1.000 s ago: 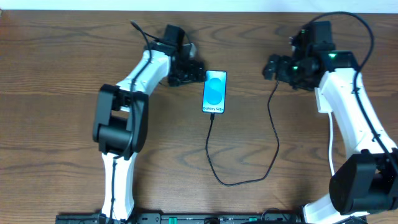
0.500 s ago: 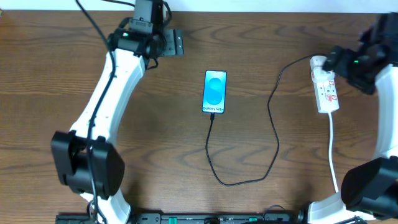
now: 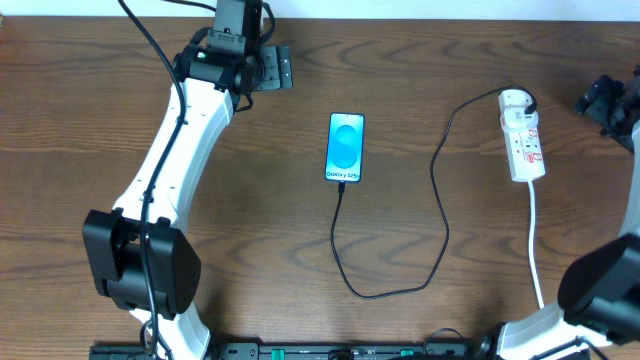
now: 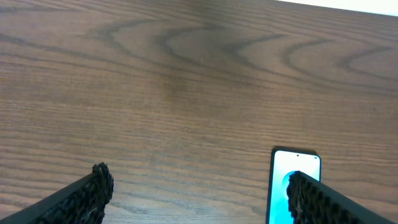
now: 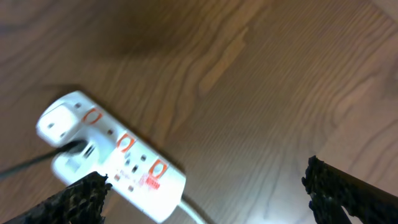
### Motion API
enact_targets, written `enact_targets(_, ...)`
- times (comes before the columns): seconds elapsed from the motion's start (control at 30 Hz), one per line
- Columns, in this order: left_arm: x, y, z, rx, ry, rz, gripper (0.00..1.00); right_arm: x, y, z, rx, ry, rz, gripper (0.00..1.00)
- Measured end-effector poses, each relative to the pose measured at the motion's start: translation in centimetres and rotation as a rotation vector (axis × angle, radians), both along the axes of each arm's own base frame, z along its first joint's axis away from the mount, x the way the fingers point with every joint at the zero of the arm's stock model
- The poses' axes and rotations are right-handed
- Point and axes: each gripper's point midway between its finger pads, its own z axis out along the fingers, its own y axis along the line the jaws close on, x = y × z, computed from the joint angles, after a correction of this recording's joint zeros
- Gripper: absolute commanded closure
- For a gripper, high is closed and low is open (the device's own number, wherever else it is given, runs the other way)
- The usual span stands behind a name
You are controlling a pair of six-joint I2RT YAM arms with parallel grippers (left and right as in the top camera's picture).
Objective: Plug charger to phone and switch on socket
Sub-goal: 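Move the right gripper over to the white power strip, then press the orange switch on the power strip with the right gripper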
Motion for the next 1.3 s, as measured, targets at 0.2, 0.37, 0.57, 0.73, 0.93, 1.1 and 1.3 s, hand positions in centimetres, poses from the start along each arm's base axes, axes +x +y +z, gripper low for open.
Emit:
enact_targets(0.2,0.0,0.0,0.0,0.0,0.0,0.0,0.09,1.0,-0.6,-5.4,0.047,0.094,-0.015,0.01)
enact_targets(0.37,0.0,0.1,0.0,0.005,-0.001,0.004,0.08,1.3,-0.3,-8.3,0.127,0.125,-0.003,0.01)
enact_targets(0.57,0.0,0.1,0.0,0.005,-0.001,0.004,0.09,1.4,-0.7,-9.5,0.245,0.077,0.005,0.01)
enact_targets(0.73,0.0,0.1,0.0,0.005,-0.001,0.004,0.08,1.6,-1.4,-11.7,0.322,0.066,-0.002,0.01)
enact_targets(0.93,0.0,0.1,0.0,0.005,-0.001,0.004,0.09,2.2,-0.2,-15.0,0.41,0.087,0.017,0.01)
enact_targets(1.1,0.0,0.1,0.0,0.005,-0.001,0.004,0.09,2.8,-0.3,-15.0,0.411,0.063,0.021,0.01)
enact_targets(1.3,0.0,0.1,0.0,0.005,-0.001,0.004,0.09,3.2,0.1,-15.3,0.436,0.045,0.018,0.01)
